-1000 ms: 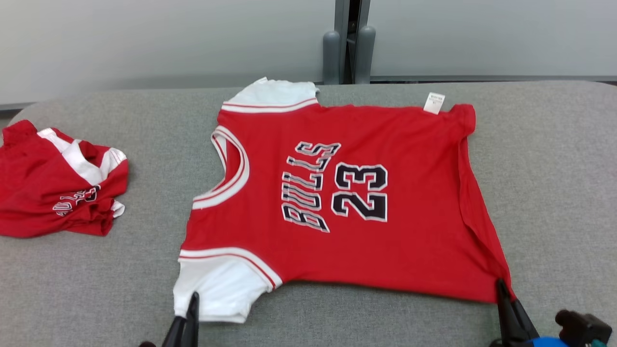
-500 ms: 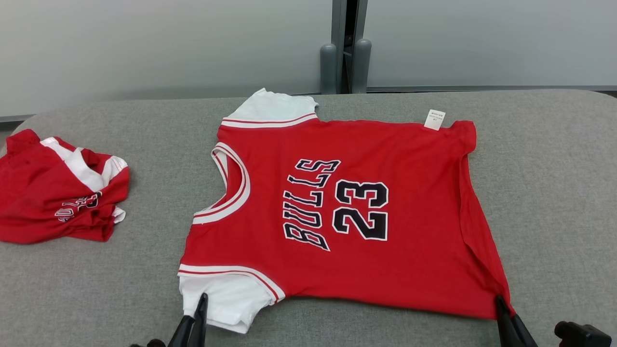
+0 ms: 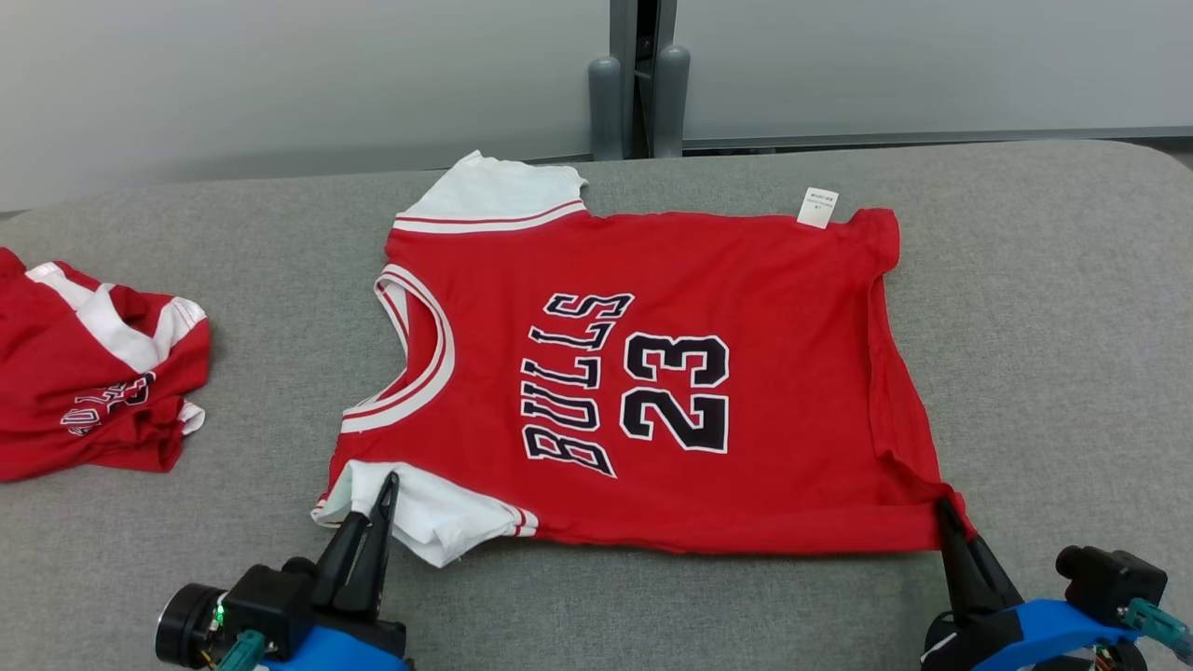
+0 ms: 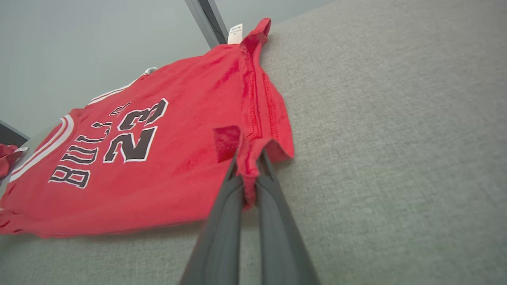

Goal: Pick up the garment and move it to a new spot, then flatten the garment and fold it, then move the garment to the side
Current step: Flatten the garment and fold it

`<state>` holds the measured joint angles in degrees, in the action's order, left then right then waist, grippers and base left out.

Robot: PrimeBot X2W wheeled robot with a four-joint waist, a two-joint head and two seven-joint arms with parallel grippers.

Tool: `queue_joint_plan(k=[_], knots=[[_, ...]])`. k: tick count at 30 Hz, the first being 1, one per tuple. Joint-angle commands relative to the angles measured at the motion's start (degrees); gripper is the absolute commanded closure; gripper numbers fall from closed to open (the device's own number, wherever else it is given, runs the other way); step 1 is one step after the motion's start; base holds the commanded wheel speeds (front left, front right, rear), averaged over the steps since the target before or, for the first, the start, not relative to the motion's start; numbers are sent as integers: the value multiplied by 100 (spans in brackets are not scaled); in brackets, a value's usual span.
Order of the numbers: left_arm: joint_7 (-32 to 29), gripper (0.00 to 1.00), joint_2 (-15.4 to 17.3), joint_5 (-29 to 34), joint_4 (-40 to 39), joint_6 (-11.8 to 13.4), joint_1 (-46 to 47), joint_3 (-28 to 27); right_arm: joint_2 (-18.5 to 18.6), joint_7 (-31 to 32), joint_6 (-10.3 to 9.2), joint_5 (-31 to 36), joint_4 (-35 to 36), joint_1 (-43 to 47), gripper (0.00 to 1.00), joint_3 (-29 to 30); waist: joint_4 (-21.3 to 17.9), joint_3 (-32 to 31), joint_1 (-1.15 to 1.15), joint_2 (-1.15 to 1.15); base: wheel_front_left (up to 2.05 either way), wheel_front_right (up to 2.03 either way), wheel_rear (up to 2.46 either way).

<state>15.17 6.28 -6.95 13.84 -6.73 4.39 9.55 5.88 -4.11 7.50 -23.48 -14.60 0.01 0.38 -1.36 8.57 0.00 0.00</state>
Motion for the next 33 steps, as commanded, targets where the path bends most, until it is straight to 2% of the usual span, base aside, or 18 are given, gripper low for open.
queue_joint_plan(k=[1, 13, 22, 24, 25, 26, 27, 28, 33], knots=[[-3, 100, 65, 43, 44, -28, 142, 5, 23, 20, -2, -51, -10, -94, 100, -28, -29, 48, 0, 0, 0, 0, 0], [-4, 100, 378, 79, 714, -64, 1120, 20, 131, 142, -2, -207, -363, -902, 100, -227, -222, 387, 0, 0, 0, 0, 0], [-3, 100, 471, 47, 1260, -76, 1717, 126, 270, 21, -2, -141, -845, -1567, 100, -384, -244, 616, 0, 0, 0, 0, 0], [-3, 100, 464, 35, 1350, -77, 1810, 149, 299, -82, -2, -86, -938, -1668, 65, -421, -232, 643, 0, 0, 0, 0, 0], [-3, 100, 458, 29, 1386, -77, 1847, 160, 304, -145, -2, -62, -981, -1709, 22, -433, -224, 648, 0, 0, 0, 0, 0], [-3, 100, 451, 25, 1425, -78, 1873, 163, 302, -204, -2, -63, -1020, -1733, 0, -437, -217, 649, 0, 0, 0, 0, 0], [-3, 56, 441, 23, 1456, -78, 1900, 161, 299, -286, -2, -64, -1053, -1751, 0, -423, -210, 645, 0, 0, 0, 0, 0], [-3, 0, 432, 33, 1464, -79, 1917, 154, 305, -358, -2, -50, -1084, -1761, 0, -421, -205, 637, 0, 0, 0, 0, 0], [-3, 0, 382, 74, 1388, -75, 1704, 39, 413, -655, -2, 87, -1195, -1591, 0, -442, -175, 499, 0, 0, 0, 0, 0]])
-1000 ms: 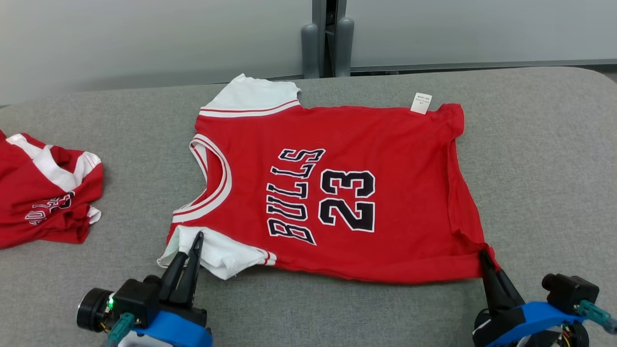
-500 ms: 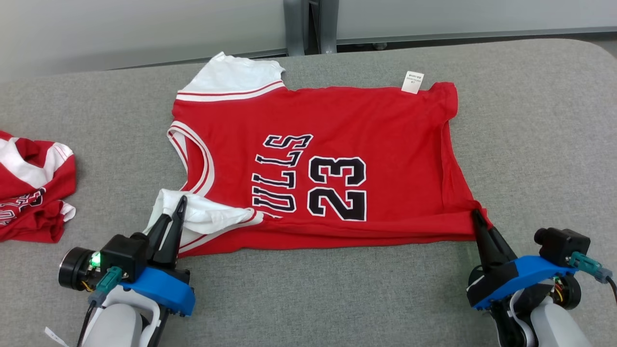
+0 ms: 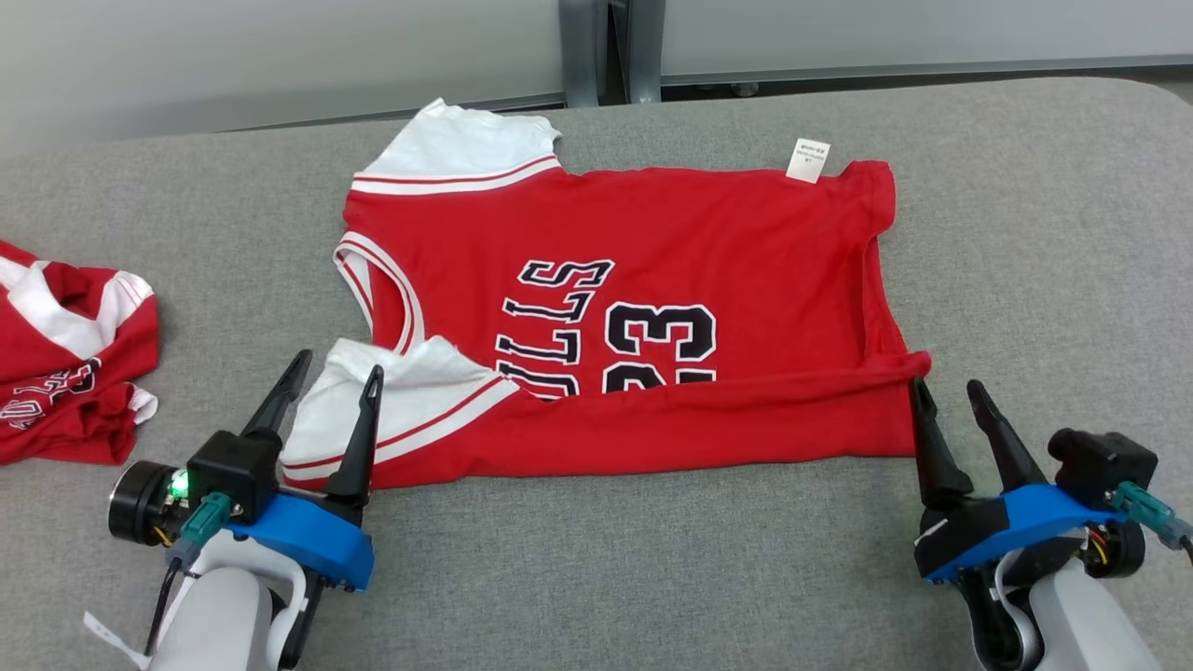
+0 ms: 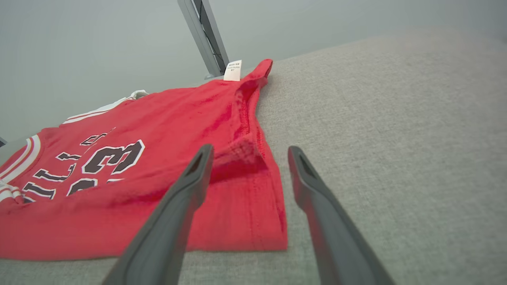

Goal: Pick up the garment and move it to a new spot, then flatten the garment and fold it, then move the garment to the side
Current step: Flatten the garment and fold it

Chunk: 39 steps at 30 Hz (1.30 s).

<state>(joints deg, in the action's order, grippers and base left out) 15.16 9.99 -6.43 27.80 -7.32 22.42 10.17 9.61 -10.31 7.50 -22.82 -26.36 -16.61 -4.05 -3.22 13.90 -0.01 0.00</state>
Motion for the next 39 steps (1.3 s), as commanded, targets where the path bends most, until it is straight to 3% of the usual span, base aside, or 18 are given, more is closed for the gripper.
queue_joint_plan(k=[1, 14, 27, 34, 35, 36, 37, 38, 39], knots=[[-2, 0, -9, 17, -52, -1, -163, -55, 63, -53, -2, 44, -31, 129, 0, -3, 23, -70, 1, 0, 0, 0, 0], [-2, 0, -82, 5, 61, 18, -979, -288, 126, 115, -2, 280, -150, 465, 0, 68, 106, -215, 1, 0, 0, 0, 0], [-2, 0, -27, -15, 489, -2, -587, -453, 68, 93, -2, 673, -824, -80, 0, -140, 119, -31, 1, 0, 0, 0, 0], [-8, 0, -89, -29, 1103, -12, -269, -334, -20, 67, -2, 855, -1318, -330, 0, -278, 102, 81, 1, 0, 0, 0, 0], [-8, 0, -112, -49, 1166, -14, -259, -319, -39, 69, -1, 837, -1362, -347, 33, -305, 102, 84, 1, 0, 0, 0, 0], [-9, 5, -114, -61, 1243, -16, -262, -298, -49, 65, -1, 820, -1406, -358, 58, -325, 102, 84, 1, 0, 0, 0, 0], [-10, 55, -119, -87, 1296, -17, -254, -281, -62, 36, -1, 792, -1433, -366, 80, -350, 103, 81, 1, 0, 0, 0, 0], [-10, 55, -119, -87, 1296, -17, -254, -281, -62, 36, -1, 792, -1433, -366, 80, -350, 103, 81, 1, 0, 0, 0, 0], [-15, 89, -123, -102, 1336, -18, -241, -266, -74, 14, -1, 772, -1458, -376, 100, -369, 105, 73, 1, 0, 0, 0, 0]])
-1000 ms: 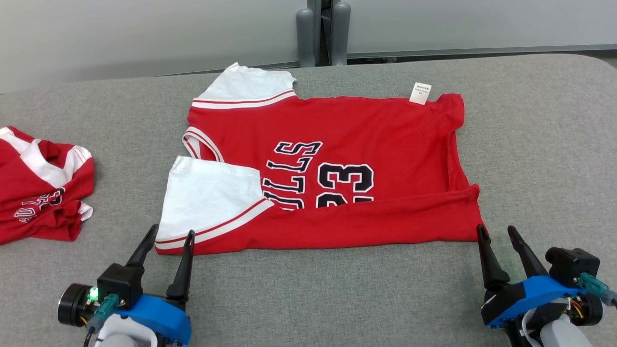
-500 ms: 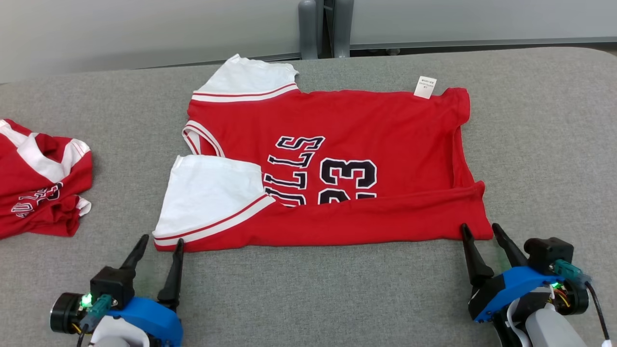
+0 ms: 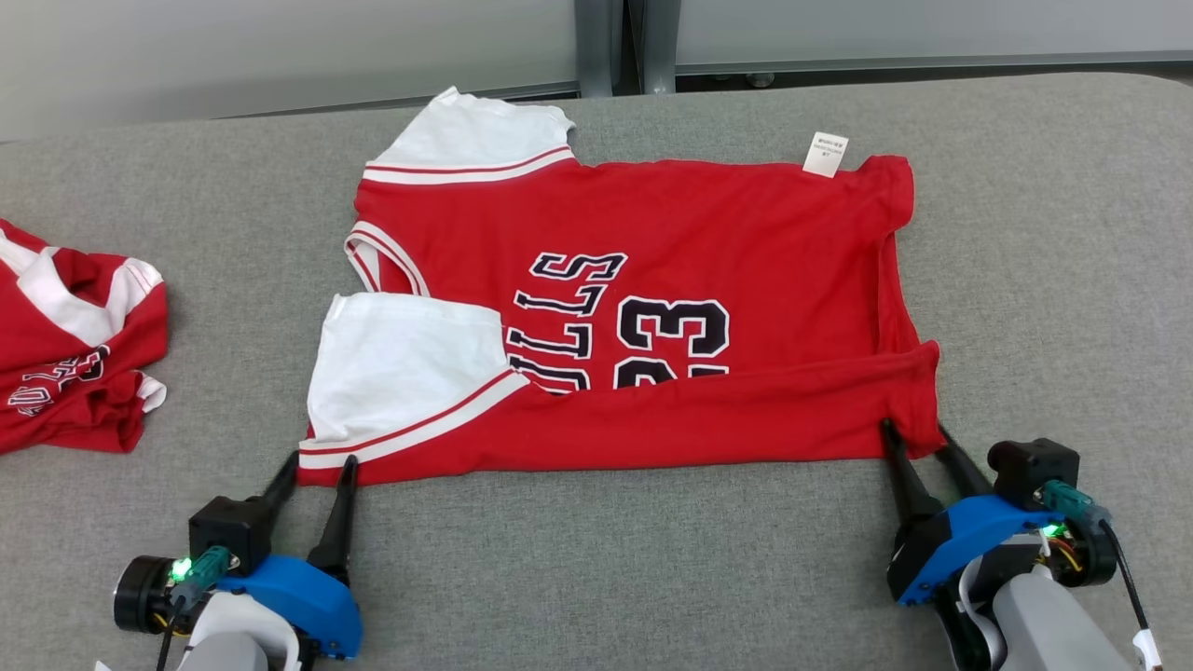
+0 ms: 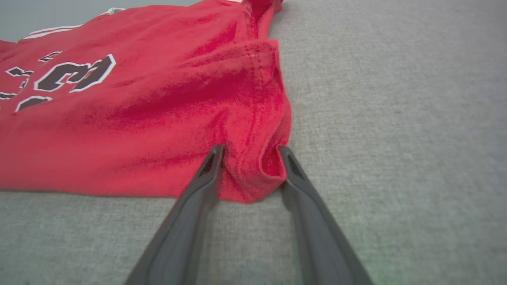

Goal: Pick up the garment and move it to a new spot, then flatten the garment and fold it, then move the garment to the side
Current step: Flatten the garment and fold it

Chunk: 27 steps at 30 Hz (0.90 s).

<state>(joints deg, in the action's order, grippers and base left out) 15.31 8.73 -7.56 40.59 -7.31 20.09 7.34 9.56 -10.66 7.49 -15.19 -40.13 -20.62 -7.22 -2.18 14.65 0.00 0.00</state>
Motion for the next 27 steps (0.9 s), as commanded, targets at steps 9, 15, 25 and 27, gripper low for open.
queue_joint_plan(k=[9, 15, 25, 27], knots=[[-20, 100, 16, -171, -221, -8, -266, 19, -55, -220, -1, -204, -162, 204, 100, -92, 92, -313, 0, 0, 0, 0, 0], [-20, 100, -70, -194, -724, -8, -837, -107, -50, -307, -2, -378, 68, 702, 100, -97, 201, -665, 0, 0, 0, 0, 0], [-18, 100, -223, -202, -1505, 27, -2122, -407, 83, 18, -2, -563, 988, 1809, 100, 61, 250, -1131, 0, 0, 0, 0, 0], [-18, 100, -234, -183, -1637, 33, -2325, -450, 106, 154, -2, -573, 1227, 2034, 100, 135, 254, -1176, 0, 0, 0, 0, 0]])
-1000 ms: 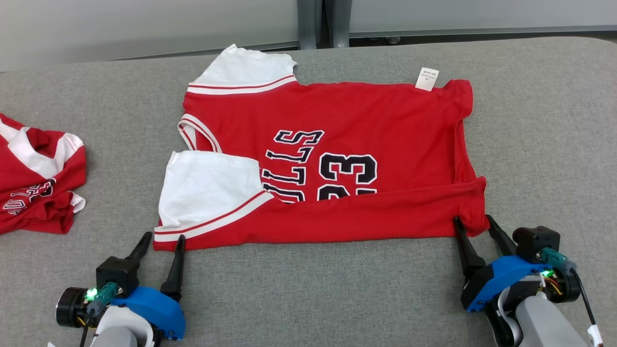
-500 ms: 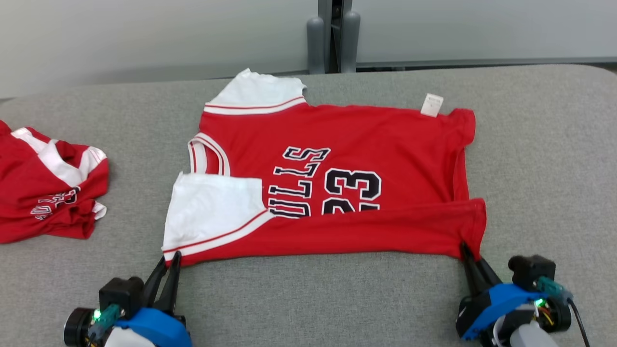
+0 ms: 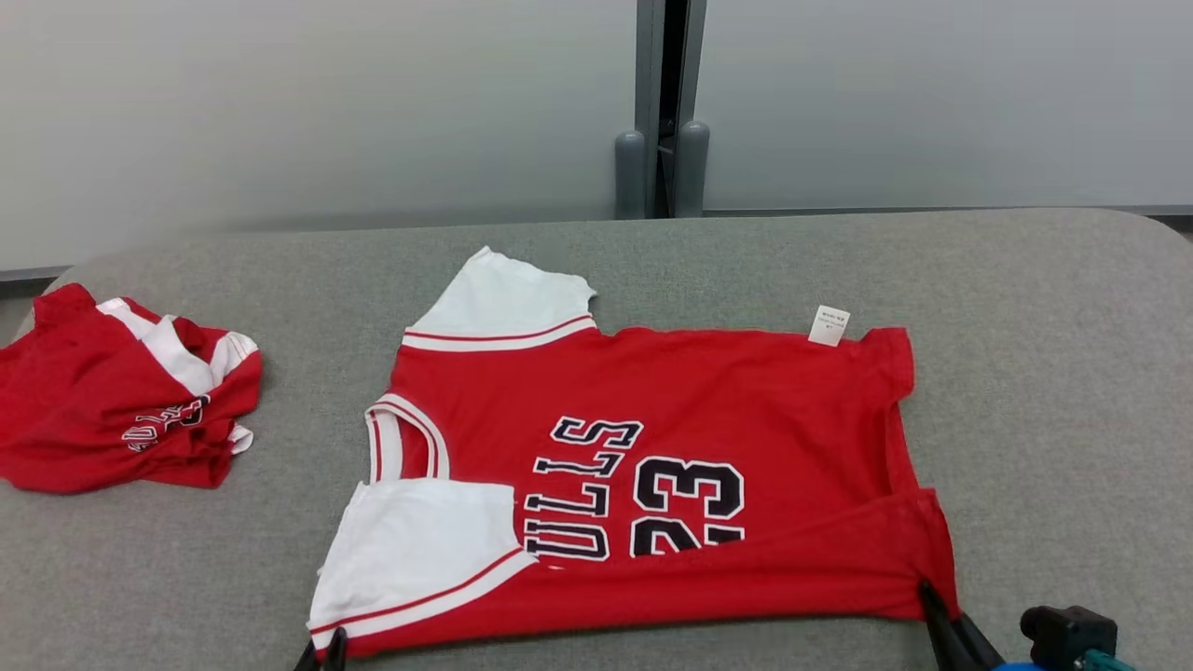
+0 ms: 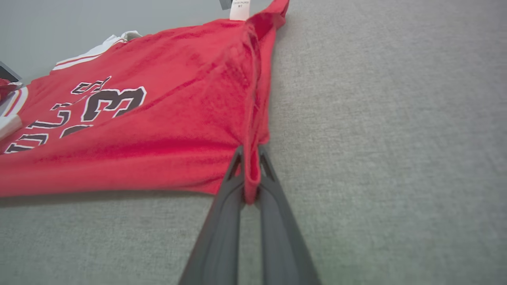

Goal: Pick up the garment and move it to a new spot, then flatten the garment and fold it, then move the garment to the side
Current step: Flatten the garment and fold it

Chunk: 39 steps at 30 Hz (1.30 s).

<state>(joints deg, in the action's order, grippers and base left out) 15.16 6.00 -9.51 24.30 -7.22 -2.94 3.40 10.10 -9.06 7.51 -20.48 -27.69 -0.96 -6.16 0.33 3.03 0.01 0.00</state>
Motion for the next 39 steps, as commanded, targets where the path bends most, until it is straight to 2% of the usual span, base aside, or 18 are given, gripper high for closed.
queue_joint_plan(k=[1, 11, 12, 13, 14, 15, 16, 21, 27, 33, 39], knots=[[-2, 100, 30, 18, -54, 23, -114, -65, 62, 83, -4, -41, 99, 179, 100, 59, 6, -30, -1, 0, 0, 0, 0], [-2, 100, -87, -4, -318, 39, -616, -73, -78, 857, -8, 70, 1191, 1161, 100, 587, 50, -158, -1, 0, 0, 0, 0], [-2, 100, -97, 5, -294, 35, -617, -47, -110, 943, -8, 90, 1244, 1201, 86, 586, 42, -163, -1, 0, 0, 0, 0], [-2, 100, -109, 13, -278, 33, -600, -32, -143, 1014, -8, 109, 1287, 1228, 62, 594, 35, -166, -1, 0, 0, 0, 0], [-2, 80, -117, 13, -270, 31, -572, -28, -160, 1061, -8, 121, 1327, 1255, 25, 608, 28, -172, -1, 0, 0, 0, 0], [-2, 17, -121, 17, -247, 30, -546, -32, -180, 1090, -8, 139, 1365, 1269, 0, 636, 22, -180, -1, 0, 0, 0, 0], [-3, 0, -120, 31, -242, 28, -511, -46, -193, 1090, -8, 181, 1406, 1275, 0, 660, 12, -193, -1, 0, 0, 0, 0], [-3, 0, -131, 145, -532, 52, -381, -149, -203, 985, -3, 335, 1627, 1167, 0, 729, -57, -267, -1, 0, 0, 0, 0], [-3, 0, -139, 338, -1020, 61, -135, -272, -276, 400, -3, 605, 1887, 722, 0, 744, -129, -318, -1, 0, 0, 0, 0], [-3, 0, -166, 454, -1321, 88, 318, -391, -302, -288, -3, 838, 1860, 245, 0, 610, -176, -338, -1, 0, 0, 0, 0], [-3, 0, -177, 530, -1362, 89, 700, -498, -392, -594, -3, 1081, 1684, -265, 0, 554, -234, -308, -1, 0, 0, 0, 0]])
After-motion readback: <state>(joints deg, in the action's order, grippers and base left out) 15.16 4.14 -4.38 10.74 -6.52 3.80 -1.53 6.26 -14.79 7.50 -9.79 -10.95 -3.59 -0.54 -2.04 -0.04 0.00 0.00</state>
